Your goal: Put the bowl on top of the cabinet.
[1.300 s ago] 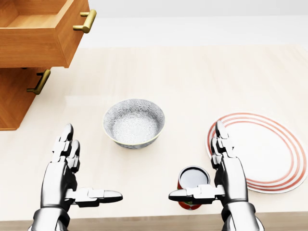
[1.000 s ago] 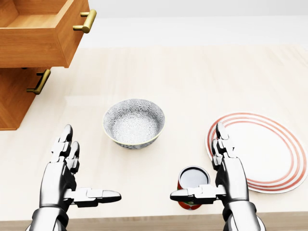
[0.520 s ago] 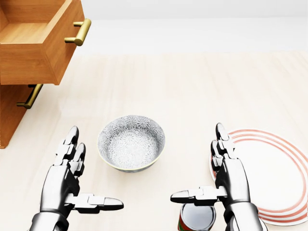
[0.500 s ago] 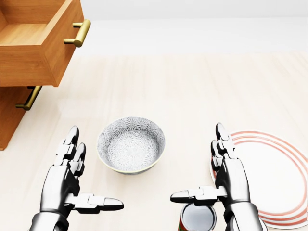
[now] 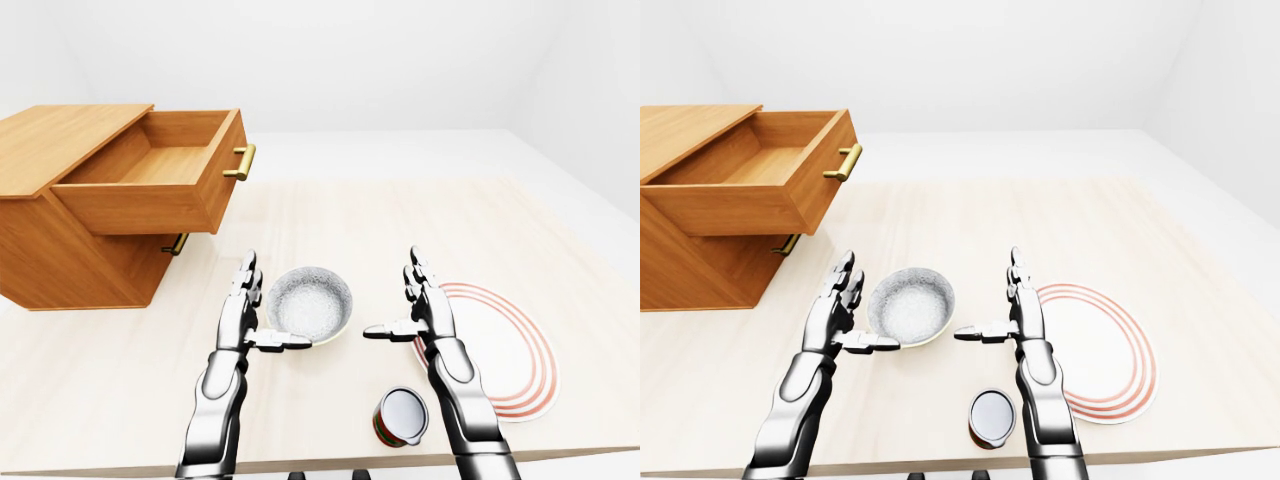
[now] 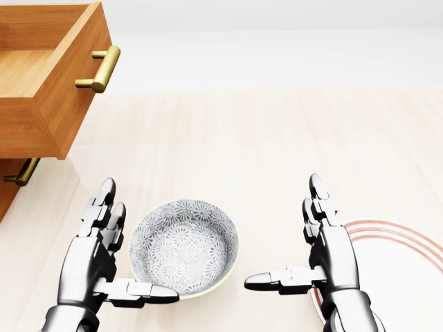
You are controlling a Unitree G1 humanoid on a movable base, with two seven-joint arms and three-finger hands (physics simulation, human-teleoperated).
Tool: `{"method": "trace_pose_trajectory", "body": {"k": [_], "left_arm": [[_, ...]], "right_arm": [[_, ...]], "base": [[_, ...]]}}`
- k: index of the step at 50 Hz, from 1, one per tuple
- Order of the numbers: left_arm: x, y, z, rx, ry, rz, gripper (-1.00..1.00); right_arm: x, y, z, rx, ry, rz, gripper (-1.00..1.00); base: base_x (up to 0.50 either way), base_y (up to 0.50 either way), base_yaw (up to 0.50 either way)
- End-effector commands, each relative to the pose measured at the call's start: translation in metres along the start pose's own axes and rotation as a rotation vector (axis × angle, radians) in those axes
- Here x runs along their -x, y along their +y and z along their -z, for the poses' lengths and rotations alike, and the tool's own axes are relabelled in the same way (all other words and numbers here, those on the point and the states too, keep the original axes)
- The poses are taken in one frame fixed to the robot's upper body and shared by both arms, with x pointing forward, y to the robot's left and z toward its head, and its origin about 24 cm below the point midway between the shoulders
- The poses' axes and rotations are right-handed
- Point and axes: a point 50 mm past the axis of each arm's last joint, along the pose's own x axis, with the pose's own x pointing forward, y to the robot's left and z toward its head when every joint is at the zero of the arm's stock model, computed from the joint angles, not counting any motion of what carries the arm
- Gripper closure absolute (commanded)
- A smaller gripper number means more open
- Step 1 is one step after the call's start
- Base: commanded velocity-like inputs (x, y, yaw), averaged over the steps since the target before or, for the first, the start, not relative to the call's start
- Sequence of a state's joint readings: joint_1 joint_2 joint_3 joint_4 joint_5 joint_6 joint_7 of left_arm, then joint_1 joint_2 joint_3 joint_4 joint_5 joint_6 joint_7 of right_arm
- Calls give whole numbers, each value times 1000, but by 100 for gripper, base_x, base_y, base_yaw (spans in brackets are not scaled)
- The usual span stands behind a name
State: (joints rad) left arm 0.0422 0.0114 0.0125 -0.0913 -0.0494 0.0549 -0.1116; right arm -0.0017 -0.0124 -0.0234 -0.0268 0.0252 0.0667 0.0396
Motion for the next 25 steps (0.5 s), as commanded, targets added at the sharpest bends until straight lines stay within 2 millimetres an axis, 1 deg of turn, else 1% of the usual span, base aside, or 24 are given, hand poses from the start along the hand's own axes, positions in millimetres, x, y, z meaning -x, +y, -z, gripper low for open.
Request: {"method": "trace_pose_trajectory", "body": {"k": [1,4,9,12,13,17,18,22,24,25], "left_arm": [[1,0,-1,3,1,1,-100],[0,1,1,-5,-4,-8,-100],[4,0,-2,-17,-29,4,-100],[5,2,-3,-75,-54,-7,-100],[7,1,-1,-126,-76,-10,-100],[10,2,8,-197,-36,-45,-100],[11,3,13,-241,-17,-74,-100],[15,2,18,-319,5,-102,-100],[16,3,18,-332,7,-111,-100],[18,4,24,-370,29,-122,-100]], "right_arm": [[1,0,0,-1,-3,0,-100],[1,0,0,7,-11,10,-100],[0,0,0,7,-15,10,-100],[1,0,0,7,-16,10,-100],[1,0,-1,7,-17,9,-100],[1,0,-1,7,-18,9,-100],[1,0,-1,6,-19,10,-100],[1,0,0,8,-18,9,-100],[1,0,0,7,-18,9,-100],[1,0,0,7,-18,10,-100]], "base": [[50,-3,0],[44,-1,0],[0,0,0],[0,0,0],[0,0,0],[0,0,0],[0,0,0],[0,0,0],[0,0,0],[0,0,0]]}}
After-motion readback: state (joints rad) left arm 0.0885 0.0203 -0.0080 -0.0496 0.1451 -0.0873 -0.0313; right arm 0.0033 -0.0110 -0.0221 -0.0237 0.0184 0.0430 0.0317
